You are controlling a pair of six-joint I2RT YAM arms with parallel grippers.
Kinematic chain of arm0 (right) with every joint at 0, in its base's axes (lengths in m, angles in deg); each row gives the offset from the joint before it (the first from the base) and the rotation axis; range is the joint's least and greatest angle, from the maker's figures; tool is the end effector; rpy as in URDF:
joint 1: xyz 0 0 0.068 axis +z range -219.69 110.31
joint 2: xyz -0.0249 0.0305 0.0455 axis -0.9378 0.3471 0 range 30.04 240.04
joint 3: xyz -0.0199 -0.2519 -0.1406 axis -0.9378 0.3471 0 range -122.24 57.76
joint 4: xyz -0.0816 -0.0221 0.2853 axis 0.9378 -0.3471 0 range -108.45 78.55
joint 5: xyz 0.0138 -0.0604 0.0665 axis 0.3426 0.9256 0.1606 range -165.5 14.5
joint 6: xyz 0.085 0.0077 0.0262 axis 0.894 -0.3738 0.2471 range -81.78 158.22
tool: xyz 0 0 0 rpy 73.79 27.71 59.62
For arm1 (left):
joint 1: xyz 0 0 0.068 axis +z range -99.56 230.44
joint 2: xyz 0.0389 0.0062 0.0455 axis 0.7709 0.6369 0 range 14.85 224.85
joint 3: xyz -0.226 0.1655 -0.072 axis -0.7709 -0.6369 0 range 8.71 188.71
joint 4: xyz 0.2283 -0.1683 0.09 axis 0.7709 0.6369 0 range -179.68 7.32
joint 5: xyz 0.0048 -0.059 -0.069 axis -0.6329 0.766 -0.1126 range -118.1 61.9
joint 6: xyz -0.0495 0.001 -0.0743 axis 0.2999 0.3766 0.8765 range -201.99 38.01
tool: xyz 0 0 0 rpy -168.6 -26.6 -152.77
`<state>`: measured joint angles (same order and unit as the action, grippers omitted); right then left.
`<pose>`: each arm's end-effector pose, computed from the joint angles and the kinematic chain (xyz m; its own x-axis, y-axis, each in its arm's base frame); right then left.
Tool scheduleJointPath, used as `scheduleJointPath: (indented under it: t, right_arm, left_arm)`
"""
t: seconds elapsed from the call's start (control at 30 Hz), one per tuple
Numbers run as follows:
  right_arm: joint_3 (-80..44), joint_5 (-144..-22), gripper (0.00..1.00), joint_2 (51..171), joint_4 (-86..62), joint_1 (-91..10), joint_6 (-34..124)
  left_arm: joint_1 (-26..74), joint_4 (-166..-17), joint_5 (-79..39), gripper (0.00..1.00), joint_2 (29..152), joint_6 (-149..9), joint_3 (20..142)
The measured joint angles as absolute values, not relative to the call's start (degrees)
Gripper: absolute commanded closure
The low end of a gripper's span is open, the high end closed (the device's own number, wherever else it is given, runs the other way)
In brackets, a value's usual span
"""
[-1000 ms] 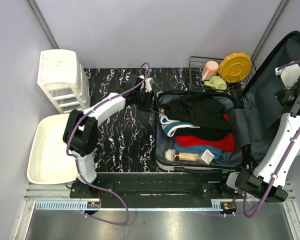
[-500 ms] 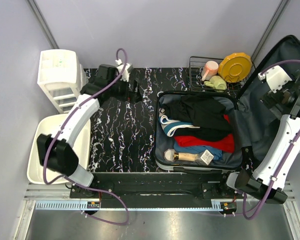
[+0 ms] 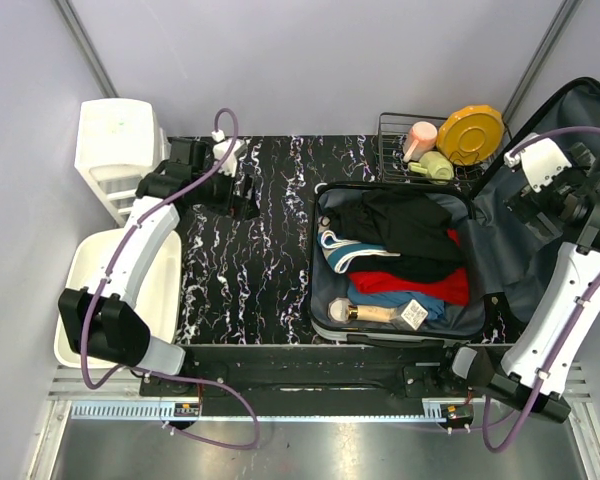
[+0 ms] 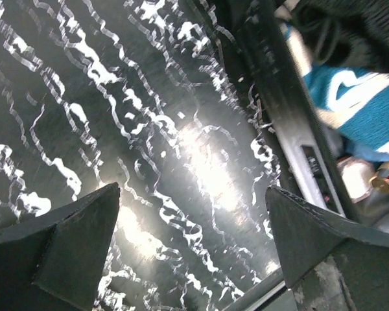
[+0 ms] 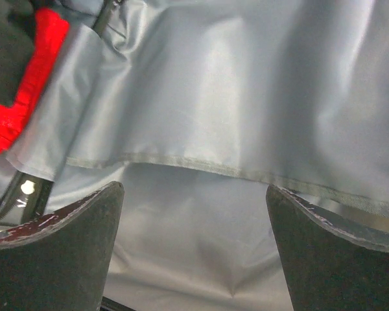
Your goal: Open, take out, and arrange the luggage
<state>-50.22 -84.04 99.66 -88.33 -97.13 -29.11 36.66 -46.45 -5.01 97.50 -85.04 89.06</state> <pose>0.2065 -0.0937 0.5045 -0.5386 -0.7485 -0.3868 -0.3742 0.6238 -0.6861 0.3544 -0.1190 0.3357 -0.6662 0.2137 -0.7145 0.5222 0.8177 -0.2422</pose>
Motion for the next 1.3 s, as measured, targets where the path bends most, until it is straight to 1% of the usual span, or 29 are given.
scheduleJointPath:
  t: [0.13,0.2,0.37,0.53,0.7,0.87,0.97,1.0,1.07,1.2,1.3]
  right_arm:
    - [-50.7,-88.41,0.0,100.16,-88.92,-95.25,-26.16]
    - [-50.81,-89.63,0.0,101.43,-88.94,-92.69,-23.85]
    - [-48.23,-91.75,0.0,105.78,-88.66,-82.79,-15.91]
    - [-41.59,-94.03,0.0,106.09,-88.68,-74.29,-9.62]
    - [-34.71,-96.58,0.0,106.9,-87.7,-69.53,-4.96]
    - [-33.18,-97.92,0.0,108.78,-87.0,-66.92,-2.34]
    - [-33.2,-98.11,0.0,108.86,-86.65,-66.79,-1.6]
    - [-33.2,-98.11,0.0,108.86,-86.69,-66.79,-1.38]
    - [-33.2,-98.09,0.0,108.86,-86.71,-66.79,-1.03]
    - [-33.2,-97.94,0.0,109.02,-87.06,-66.79,-0.74]
    - [-33.68,-97.35,0.0,109.98,-87.87,-66.79,-0.59]
  left_arm:
    - [41.9,-40.88,-4.42,0.02,97.48,-89.89,89.06]
    - [46.32,-36.88,-4.33,0.02,97.43,-93.34,89.06]
    - [57.99,-28.64,-5.34,0.05,97.04,-100.27,88.39]
    - [65.97,-25.12,-6.34,0.05,94.64,-102.79,84.41]
    - [66.3,-25.47,-8.97,0.07,93.0,-103.2,80.98]
    - [66.25,-28.29,-12.66,0.08,96.08,-102.55,75.53]
    - [66.25,-30.1,-13.42,0.17,98.9,-100.86,72.58]
    - [66.25,-31.0,-13.42,0.25,99.9,-99.77,71.62]
    - [66.21,-32.18,-13.29,0.3,101.76,-97.91,70.75]
    - [64.79,-35.46,-11.44,0.32,105.63,-92.82,70.66]
    - [60.04,-38.65,-9.14,0.33,106.64,-86.81,70.7]
